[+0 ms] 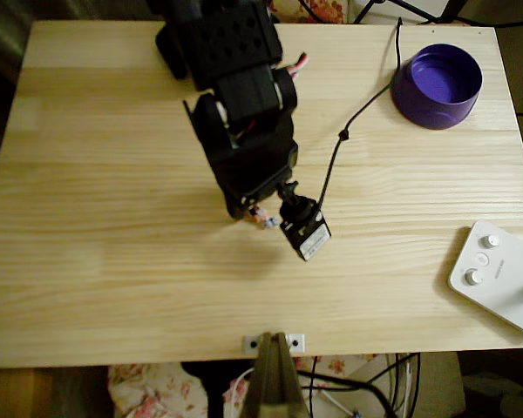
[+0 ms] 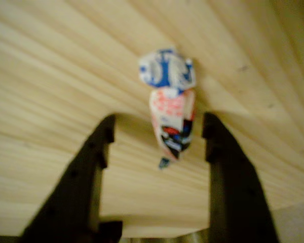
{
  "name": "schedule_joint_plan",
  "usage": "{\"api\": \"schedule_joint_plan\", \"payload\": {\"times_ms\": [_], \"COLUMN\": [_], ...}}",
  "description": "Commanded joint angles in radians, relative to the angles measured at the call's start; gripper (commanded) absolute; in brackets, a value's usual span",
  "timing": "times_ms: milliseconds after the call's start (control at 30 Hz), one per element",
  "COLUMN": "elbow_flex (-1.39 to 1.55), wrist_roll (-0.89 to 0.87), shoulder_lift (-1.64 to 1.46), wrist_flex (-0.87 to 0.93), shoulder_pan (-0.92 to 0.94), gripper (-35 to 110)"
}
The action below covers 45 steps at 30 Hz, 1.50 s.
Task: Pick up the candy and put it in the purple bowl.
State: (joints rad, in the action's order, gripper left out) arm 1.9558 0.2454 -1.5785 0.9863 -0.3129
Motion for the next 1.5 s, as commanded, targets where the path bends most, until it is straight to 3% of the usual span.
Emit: {"api": "schedule_joint_plan", "payload": {"times_ms": [0,700,1467], "elbow_flex": [0.002,-0.009,-0.038], "wrist_roll": [0.011,0.002,-0.017], "shoulder_lift": [-0.025,-0.097,-0.179], "wrist_flex": [0.0,0.04,0.078], "shoulder_pan": [0.018,0.051,0.054], "gripper": [23,10,6]}}
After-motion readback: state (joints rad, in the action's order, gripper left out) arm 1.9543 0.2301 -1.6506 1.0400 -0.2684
